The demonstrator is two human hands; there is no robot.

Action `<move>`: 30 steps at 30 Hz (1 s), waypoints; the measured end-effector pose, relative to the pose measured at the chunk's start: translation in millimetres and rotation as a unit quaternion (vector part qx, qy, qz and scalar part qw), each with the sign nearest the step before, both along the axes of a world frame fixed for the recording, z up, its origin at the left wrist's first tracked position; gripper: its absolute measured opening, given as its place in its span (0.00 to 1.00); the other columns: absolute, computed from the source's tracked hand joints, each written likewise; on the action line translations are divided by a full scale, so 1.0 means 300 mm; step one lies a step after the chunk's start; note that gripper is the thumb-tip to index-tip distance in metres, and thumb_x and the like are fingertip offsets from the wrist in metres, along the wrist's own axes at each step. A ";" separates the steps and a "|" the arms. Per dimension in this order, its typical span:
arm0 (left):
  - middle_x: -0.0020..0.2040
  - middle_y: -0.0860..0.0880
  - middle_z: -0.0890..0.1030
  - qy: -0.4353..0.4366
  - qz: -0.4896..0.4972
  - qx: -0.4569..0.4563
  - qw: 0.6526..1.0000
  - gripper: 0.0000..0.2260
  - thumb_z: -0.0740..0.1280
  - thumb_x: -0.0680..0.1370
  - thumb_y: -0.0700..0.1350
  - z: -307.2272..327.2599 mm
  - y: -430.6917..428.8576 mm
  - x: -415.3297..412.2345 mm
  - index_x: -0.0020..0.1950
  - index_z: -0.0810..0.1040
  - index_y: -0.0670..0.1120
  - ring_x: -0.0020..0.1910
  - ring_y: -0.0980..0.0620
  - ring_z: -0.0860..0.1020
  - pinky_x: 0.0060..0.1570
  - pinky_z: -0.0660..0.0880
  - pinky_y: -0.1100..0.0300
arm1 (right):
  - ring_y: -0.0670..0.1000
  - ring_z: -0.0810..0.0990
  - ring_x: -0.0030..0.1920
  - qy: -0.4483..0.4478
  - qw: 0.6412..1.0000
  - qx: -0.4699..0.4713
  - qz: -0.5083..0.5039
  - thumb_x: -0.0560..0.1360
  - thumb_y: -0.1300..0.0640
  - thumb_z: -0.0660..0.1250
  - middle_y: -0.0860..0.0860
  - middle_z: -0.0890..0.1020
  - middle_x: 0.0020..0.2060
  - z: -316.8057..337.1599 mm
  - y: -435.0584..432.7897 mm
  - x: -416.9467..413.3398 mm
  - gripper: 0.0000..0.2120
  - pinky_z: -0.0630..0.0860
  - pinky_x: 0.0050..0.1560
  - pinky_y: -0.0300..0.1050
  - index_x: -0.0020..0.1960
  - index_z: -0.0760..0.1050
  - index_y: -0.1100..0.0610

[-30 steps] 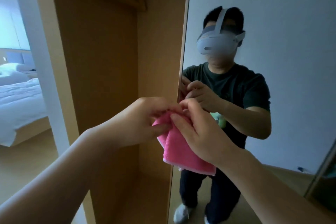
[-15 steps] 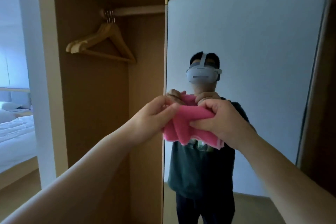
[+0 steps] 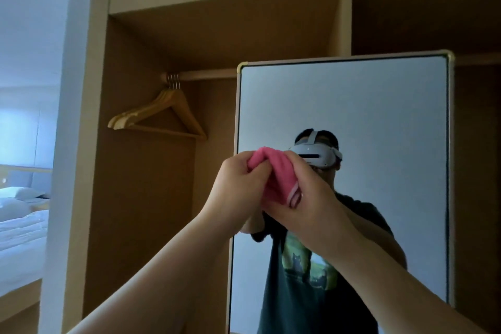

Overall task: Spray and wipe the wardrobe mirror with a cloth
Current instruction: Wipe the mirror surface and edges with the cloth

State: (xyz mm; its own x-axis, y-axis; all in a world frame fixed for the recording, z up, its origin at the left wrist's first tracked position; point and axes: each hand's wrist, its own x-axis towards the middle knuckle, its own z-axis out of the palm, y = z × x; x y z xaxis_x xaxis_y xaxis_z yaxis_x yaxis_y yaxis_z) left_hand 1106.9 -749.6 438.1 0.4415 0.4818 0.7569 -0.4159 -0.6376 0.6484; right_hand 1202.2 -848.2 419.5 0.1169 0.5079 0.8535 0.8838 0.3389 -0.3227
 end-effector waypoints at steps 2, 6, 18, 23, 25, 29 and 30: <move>0.34 0.47 0.83 0.016 -0.071 -0.032 0.997 0.11 0.62 0.79 0.40 0.032 0.012 -0.016 0.40 0.82 0.43 0.35 0.51 0.81 0.38 0.79 0.57 | 0.48 0.77 0.60 -0.038 0.998 0.025 -0.053 0.73 0.52 0.73 0.48 0.79 0.58 0.024 0.017 0.004 0.26 0.76 0.61 0.47 0.69 0.69 0.53; 0.46 0.33 0.81 0.028 -0.082 0.045 0.995 0.10 0.63 0.79 0.42 0.098 0.076 -0.050 0.50 0.80 0.36 0.46 0.35 0.80 0.51 0.79 0.43 | 0.42 0.76 0.56 -0.127 0.980 0.109 -0.108 0.75 0.58 0.70 0.46 0.76 0.55 0.116 0.041 0.010 0.19 0.74 0.58 0.34 0.65 0.73 0.56; 0.52 0.58 0.78 0.047 0.132 0.151 0.979 0.18 0.66 0.77 0.46 0.204 0.413 0.023 0.66 0.73 0.51 0.45 0.63 0.76 0.34 0.68 0.75 | 0.55 0.76 0.62 -0.242 0.912 0.059 -0.327 0.76 0.66 0.66 0.55 0.79 0.61 0.707 0.080 -0.043 0.21 0.74 0.63 0.49 0.67 0.75 0.56; 0.52 0.57 0.79 0.066 0.089 0.151 0.982 0.20 0.61 0.80 0.47 0.170 0.389 0.077 0.72 0.66 0.52 0.40 0.61 0.79 0.29 0.72 0.73 | 0.58 0.75 0.64 -0.296 0.857 0.016 -0.422 0.78 0.65 0.61 0.54 0.78 0.63 0.834 0.132 -0.063 0.20 0.72 0.56 0.48 0.67 0.74 0.52; 0.47 0.53 0.82 0.068 0.072 0.152 0.983 0.18 0.60 0.80 0.44 0.154 0.380 0.092 0.70 0.68 0.51 0.35 0.59 0.80 0.28 0.75 0.68 | 0.58 0.77 0.57 -0.303 0.843 -0.013 -0.445 0.77 0.65 0.60 0.53 0.81 0.55 0.850 0.166 -0.072 0.15 0.67 0.47 0.43 0.59 0.78 0.53; 0.50 0.50 0.82 0.062 0.067 0.138 0.986 0.19 0.60 0.80 0.40 0.156 0.373 0.103 0.70 0.68 0.50 0.39 0.56 0.81 0.32 0.76 0.68 | 0.51 0.76 0.41 -0.268 0.855 -0.133 -0.424 0.75 0.67 0.60 0.49 0.78 0.38 0.840 0.225 -0.061 0.11 0.68 0.36 0.38 0.41 0.76 0.55; 0.47 0.54 0.81 0.056 0.070 0.146 0.985 0.17 0.60 0.79 0.39 0.157 0.372 0.104 0.67 0.70 0.51 0.38 0.57 0.80 0.31 0.76 0.69 | 0.52 0.76 0.41 -0.262 0.857 -0.152 -0.417 0.74 0.68 0.61 0.52 0.78 0.38 0.837 0.226 -0.050 0.11 0.66 0.35 0.41 0.40 0.76 0.55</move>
State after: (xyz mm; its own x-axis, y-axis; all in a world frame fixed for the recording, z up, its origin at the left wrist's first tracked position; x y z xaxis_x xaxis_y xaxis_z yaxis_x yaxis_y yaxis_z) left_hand 1138.2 -638.0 485.2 0.4750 0.3138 0.8221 -0.2460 -0.8497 0.4664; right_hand 1187.2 -780.4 670.7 0.1884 0.6432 0.7422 0.8286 -0.5098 0.2314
